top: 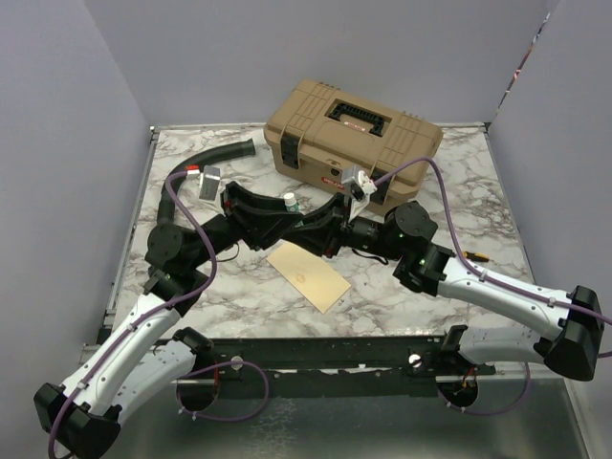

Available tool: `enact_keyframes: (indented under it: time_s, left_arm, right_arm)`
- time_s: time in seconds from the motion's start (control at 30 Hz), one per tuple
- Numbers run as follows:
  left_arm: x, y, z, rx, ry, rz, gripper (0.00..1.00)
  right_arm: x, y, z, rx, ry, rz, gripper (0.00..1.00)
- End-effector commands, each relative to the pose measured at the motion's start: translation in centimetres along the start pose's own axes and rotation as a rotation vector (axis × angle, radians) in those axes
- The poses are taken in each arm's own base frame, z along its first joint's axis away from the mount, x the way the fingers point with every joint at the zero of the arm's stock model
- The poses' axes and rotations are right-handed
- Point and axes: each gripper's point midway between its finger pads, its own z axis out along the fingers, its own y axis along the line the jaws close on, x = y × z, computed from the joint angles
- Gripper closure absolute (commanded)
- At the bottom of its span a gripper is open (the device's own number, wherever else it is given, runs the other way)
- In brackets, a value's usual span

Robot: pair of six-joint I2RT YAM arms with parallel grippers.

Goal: Place the letter into the envelope and seal it

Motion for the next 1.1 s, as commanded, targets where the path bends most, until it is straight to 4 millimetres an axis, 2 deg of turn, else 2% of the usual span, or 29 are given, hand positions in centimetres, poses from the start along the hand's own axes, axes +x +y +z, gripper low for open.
enact_keyframes:
  time_s: [0.0, 0.33, 0.4, 0.53, 0.57, 0.63, 0.7, 0.73, 0.8, 0.9, 1.0, 1.07]
  left_arm:
    - [1.8, 0.7, -0.3, -0.005, 0.049, -0.026, 0.56]
    - [2.6, 0.1, -0.4, 0.053, 0.066, -0.055, 0.54]
    - [2.5, 0.0, -0.3, 0.061, 0.058, -0.057, 0.62]
    - [2.1, 0.8, -0.1, 0.032, 0.027, -0.05, 1.0]
    - [1.9, 1.2, -0.1, 0.007, 0.01, -0.048, 1.0]
    - [1.8, 2.8, -0.2, -0.077, -0.013, -0.038, 1.0]
    - [2.3, 5.6, -0.7, -0.223, -0.008, -0.041, 1.0]
    - [2.3, 7.5, -1.2, -0.325, -0.025, -0.036, 1.0]
    - [2.6, 10.7, -2.6, -0.502, -0.032, -0.019, 1.0]
    - [2.8, 14.6, -5.9, -0.746, -0.06, 0.028, 1.0]
    - [3.2, 16.5, -8.6, -0.887, -0.071, 0.077, 1.0]
    - [3.7, 16.8, -9.2, -0.899, -0.052, 0.099, 1.0]
  right_arm:
    - [-2.4, 2.6, 0.3, -0.122, -0.079, -0.01, 0.99]
    - [-2.6, 3.0, 0.3, -0.143, -0.09, 0.044, 1.0]
    - [-2.5, 2.8, 0.3, -0.136, -0.089, 0.063, 1.0]
    - [-2.1, 2.1, 0.4, -0.103, -0.076, 0.096, 0.99]
    - [-1.6, 1.8, 0.4, -0.085, -0.061, 0.106, 0.96]
    - [-0.5, 0.7, 0.3, -0.023, -0.006, 0.115, 0.75]
    - [0.9, -1.1, -0.1, 0.084, 0.061, 0.125, 0.56]
    - [1.6, -2.1, -0.6, 0.144, 0.089, 0.124, 0.47]
    - [3.3, -4.3, -1.9, 0.282, 0.142, 0.134, 0.37]
    - [6.2, -7.8, -5.2, 0.526, 0.215, 0.171, 0.35]
    - [9.5, -11.6, -10.2, 0.837, 0.295, 0.212, 0.34]
    - [11.1, -13.7, -13.6, 1.029, 0.341, 0.234, 0.34]
